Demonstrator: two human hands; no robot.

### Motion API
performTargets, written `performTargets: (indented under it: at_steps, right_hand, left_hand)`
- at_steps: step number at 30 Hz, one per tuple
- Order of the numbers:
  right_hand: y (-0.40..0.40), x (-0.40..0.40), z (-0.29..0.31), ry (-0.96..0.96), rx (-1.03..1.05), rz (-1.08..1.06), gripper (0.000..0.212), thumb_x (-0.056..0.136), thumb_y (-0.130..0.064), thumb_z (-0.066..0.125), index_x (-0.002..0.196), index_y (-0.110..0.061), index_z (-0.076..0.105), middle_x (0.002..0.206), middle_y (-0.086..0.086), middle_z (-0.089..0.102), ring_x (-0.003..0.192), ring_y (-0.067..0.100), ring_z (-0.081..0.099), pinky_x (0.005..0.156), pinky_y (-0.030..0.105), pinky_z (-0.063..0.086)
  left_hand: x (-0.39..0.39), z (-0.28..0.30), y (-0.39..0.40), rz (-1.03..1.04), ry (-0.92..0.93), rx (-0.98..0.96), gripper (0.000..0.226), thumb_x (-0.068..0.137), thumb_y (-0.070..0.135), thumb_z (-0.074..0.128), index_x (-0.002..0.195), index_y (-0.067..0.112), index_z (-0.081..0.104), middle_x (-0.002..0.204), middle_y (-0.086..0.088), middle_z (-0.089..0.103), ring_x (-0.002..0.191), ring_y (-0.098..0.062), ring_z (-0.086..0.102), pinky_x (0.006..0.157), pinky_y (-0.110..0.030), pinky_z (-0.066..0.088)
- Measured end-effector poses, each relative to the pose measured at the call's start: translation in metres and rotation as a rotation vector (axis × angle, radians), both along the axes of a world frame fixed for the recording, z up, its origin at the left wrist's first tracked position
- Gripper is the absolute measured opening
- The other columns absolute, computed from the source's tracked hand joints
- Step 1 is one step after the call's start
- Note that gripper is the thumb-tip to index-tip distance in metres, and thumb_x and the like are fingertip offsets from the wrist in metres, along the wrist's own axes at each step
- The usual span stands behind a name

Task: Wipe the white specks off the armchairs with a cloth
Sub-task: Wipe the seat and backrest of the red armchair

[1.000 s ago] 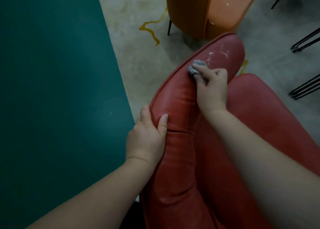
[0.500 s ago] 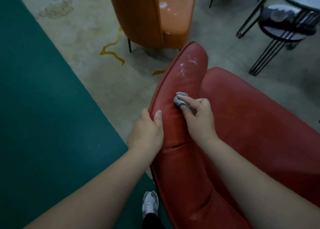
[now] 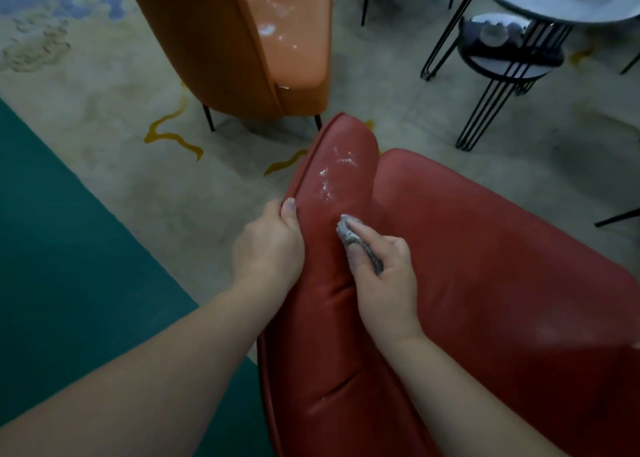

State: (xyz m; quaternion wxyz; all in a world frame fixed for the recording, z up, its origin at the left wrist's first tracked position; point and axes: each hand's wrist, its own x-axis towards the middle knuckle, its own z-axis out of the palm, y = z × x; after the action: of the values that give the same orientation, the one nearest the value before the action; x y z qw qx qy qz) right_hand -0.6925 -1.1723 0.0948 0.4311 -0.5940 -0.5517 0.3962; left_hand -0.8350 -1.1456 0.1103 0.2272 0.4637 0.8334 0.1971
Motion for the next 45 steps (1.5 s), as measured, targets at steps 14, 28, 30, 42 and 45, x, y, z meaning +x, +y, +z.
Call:
performTargets:
  at_steps: [14, 28, 30, 42, 45]
  right_hand:
    - [0.125, -0.023, -0.005, -0.104, 0.109, 0.087, 0.034, 0.094, -0.016, 0.054, 0.124, -0.029, 0.062, 0.097, -0.005, 0.038, 0.086, 0.002, 0.048, 0.085, 0.002, 0.035]
    - [0.122, -0.012, -0.004, -0.204, 0.248, 0.356, 0.037, 0.09, -0.012, 0.055, 0.124, -0.026, 0.063, 0.095, 0.0, 0.04, 0.086, 0.009, 0.047, 0.087, 0.016, 0.042]
    - [0.106, -0.004, -0.005, -0.169, 0.23, 0.42, 0.037, 0.089, -0.014, 0.055, 0.122, -0.028, 0.064, 0.094, -0.002, 0.042, 0.086, 0.003, 0.047, 0.085, 0.011, 0.04]
    - [0.095, 0.0, -0.002, -0.198, 0.247, 0.47, 0.034, 0.087, -0.01, 0.058, 0.117, -0.023, 0.068, 0.094, 0.003, 0.043, 0.086, 0.013, 0.048, 0.086, 0.019, 0.041]
    - [0.088, 0.005, -0.005, -0.149, 0.203, 0.423, 0.034, 0.088, -0.011, 0.057, 0.118, -0.025, 0.067, 0.093, 0.001, 0.043, 0.084, 0.007, 0.047, 0.085, 0.01, 0.038]
  left_hand:
    - [0.005, 0.004, 0.005, 0.004, 0.121, -0.099, 0.047, 0.095, 0.05, 0.013, 0.118, 0.025, 0.047, 0.064, 0.008, 0.041, 0.059, -0.019, 0.04, 0.062, -0.034, 0.036]
    - [0.007, 0.004, 0.007, 0.002, 0.188, -0.11, 0.052, 0.091, 0.05, 0.01, 0.118, 0.023, 0.046, 0.083, -0.011, 0.065, 0.068, -0.032, 0.053, 0.062, -0.033, 0.033]
    - [0.007, 0.004, 0.006, 0.002, 0.201, -0.106, 0.049, 0.093, 0.048, 0.013, 0.118, 0.023, 0.047, 0.081, -0.01, 0.065, 0.07, -0.033, 0.056, 0.061, -0.033, 0.032]
    - [0.004, 0.001, 0.004, 0.059, 0.065, -0.016, 0.041, 0.097, 0.045, 0.021, 0.112, 0.026, 0.053, 0.071, 0.0, 0.056, 0.056, -0.011, 0.035, 0.064, -0.031, 0.03]
    - [0.005, 0.0, 0.005, 0.066, 0.056, 0.007, 0.036, 0.1, 0.042, 0.025, 0.11, 0.025, 0.056, 0.062, 0.015, 0.038, 0.053, -0.001, 0.028, 0.064, -0.029, 0.029]
